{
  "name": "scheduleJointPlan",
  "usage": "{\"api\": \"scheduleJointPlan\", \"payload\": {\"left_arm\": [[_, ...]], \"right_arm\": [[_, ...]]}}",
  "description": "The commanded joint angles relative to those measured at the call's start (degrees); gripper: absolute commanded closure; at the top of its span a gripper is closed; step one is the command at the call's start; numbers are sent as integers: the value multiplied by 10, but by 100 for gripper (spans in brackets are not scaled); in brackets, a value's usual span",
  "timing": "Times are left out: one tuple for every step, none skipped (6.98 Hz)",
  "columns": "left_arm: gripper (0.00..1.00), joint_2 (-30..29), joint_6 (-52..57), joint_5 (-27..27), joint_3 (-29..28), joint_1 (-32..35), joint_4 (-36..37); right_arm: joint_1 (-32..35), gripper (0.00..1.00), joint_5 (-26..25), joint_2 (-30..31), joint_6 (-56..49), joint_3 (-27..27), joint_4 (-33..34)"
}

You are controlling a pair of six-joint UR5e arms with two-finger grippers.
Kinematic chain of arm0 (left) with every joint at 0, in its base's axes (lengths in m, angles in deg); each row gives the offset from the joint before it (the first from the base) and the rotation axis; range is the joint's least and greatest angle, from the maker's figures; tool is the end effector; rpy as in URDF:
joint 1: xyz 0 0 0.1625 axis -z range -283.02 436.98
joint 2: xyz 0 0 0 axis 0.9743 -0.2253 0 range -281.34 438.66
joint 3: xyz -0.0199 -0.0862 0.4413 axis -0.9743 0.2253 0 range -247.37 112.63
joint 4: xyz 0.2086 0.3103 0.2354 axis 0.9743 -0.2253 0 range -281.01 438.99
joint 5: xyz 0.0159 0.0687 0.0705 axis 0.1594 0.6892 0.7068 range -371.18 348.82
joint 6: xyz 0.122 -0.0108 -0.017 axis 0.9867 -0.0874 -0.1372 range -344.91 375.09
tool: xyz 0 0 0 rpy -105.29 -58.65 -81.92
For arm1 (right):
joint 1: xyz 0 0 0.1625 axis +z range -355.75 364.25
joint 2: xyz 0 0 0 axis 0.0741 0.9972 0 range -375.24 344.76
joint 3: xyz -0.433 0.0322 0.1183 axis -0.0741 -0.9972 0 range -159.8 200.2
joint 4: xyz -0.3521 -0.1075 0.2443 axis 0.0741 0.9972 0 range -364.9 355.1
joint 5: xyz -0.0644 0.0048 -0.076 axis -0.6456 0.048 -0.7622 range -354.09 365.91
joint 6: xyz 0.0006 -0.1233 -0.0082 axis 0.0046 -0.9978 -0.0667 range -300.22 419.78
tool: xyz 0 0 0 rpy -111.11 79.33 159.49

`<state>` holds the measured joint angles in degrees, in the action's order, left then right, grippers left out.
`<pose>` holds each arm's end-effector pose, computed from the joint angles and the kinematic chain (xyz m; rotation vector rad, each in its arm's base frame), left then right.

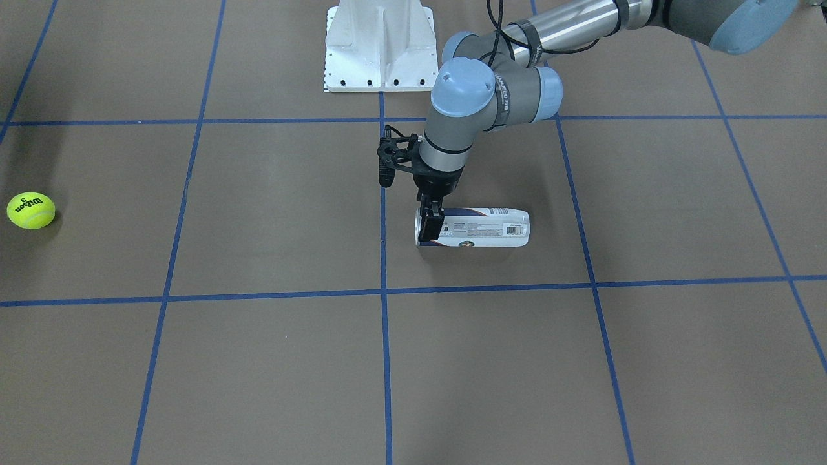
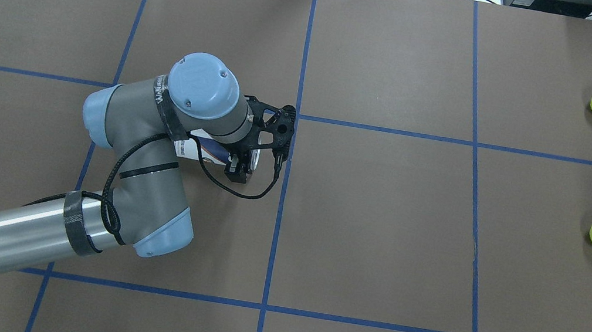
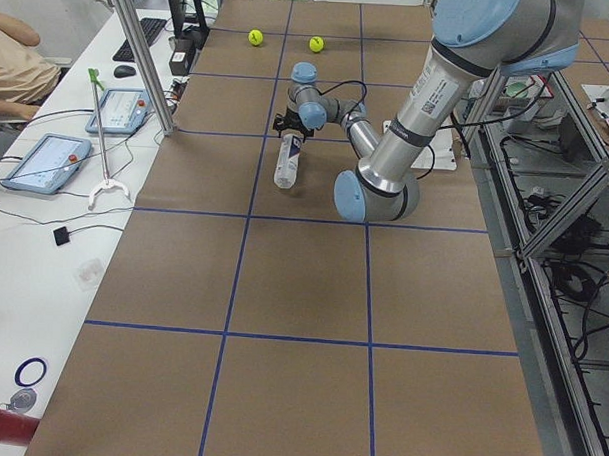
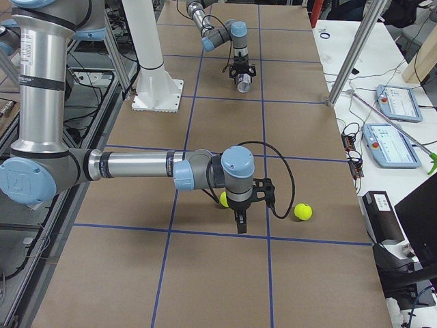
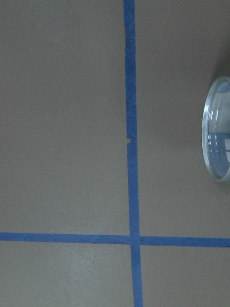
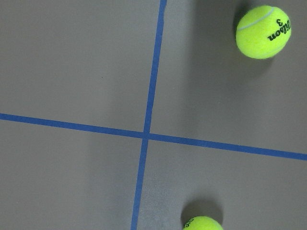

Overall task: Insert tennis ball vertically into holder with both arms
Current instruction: 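Lower the left gripper over the can and close on its body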

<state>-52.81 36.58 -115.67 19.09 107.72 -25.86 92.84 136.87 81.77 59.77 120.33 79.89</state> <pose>0.6232 -0.4899 0.2339 0.8682 0.5691 1.4100 0.0405 -0.4790 0.6642 0.1303 -0.7153 -0.0756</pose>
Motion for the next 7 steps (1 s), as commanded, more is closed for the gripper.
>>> {"api": "scheduleJointPlan", "payload": {"left_arm": [[1,0,-2,30,-2,-22,1],[1,0,-3,31,-3,-22,0],[1,0,-3,31,-9,-22,0],[1,0,-2,31,-13,-22,0],[1,0,-2,31,-16,-22,0],[1,0,-2,31,-16,-22,0],[1,-1,-2,31,-22,-22,-1]], "right_arm": [[0,0,0,-1,0,-2,-1],[0,0,0,-1,0,-2,-1],[0,0,0,-1,0,-2,-1],[0,0,1,-1,0,-3,-1],[0,0,1,-1,0,-3,-1],[0,0,1,-1,0,-3,0],[0,0,1,-1,0,-3,-1]]}}
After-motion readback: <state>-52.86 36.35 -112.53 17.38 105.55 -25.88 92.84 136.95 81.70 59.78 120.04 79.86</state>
